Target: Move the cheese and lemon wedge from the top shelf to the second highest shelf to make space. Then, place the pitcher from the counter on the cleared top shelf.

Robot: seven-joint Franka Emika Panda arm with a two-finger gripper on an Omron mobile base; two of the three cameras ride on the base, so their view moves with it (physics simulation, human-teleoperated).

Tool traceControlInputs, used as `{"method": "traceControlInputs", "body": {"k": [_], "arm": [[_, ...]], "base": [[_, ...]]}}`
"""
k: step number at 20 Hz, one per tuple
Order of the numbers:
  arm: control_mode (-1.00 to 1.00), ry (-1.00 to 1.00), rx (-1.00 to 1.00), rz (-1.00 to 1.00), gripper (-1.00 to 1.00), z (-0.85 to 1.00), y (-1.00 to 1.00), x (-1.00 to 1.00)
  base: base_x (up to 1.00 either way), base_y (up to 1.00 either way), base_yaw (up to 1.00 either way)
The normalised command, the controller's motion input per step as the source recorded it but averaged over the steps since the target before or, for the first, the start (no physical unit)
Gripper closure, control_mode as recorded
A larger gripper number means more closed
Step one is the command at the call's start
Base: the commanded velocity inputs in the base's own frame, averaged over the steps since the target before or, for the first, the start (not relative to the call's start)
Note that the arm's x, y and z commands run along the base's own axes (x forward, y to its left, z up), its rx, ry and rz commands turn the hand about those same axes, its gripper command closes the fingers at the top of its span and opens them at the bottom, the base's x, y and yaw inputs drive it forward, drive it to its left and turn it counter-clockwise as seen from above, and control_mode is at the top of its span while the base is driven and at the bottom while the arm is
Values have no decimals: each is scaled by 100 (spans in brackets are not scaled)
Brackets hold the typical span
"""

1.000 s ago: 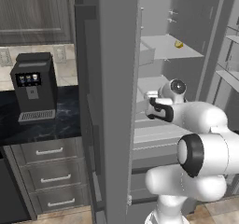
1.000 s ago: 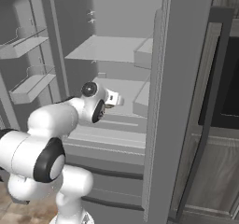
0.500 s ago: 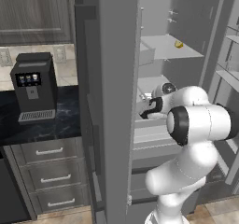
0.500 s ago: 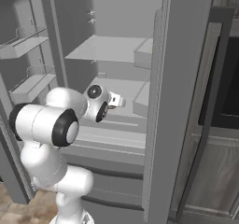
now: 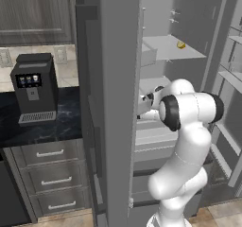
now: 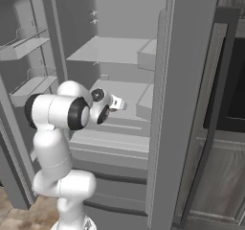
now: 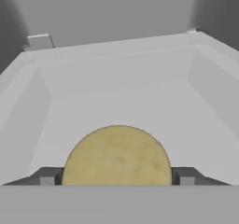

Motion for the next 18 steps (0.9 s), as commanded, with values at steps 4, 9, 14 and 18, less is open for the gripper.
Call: {"method": "traceControlInputs", "body": {"k": [4, 9, 14, 18], "arm": [[-100, 0, 6, 2, 100, -11, -7, 43], [-100, 0, 7, 2, 100, -12, -9, 47], [-100, 0, 6, 0, -100, -17, -26, 43], [-100, 0, 3, 0, -100, -16, -30, 32]], "base": [[0, 0, 0], [0, 0, 0], [0, 0, 0], [0, 0, 0]]}}
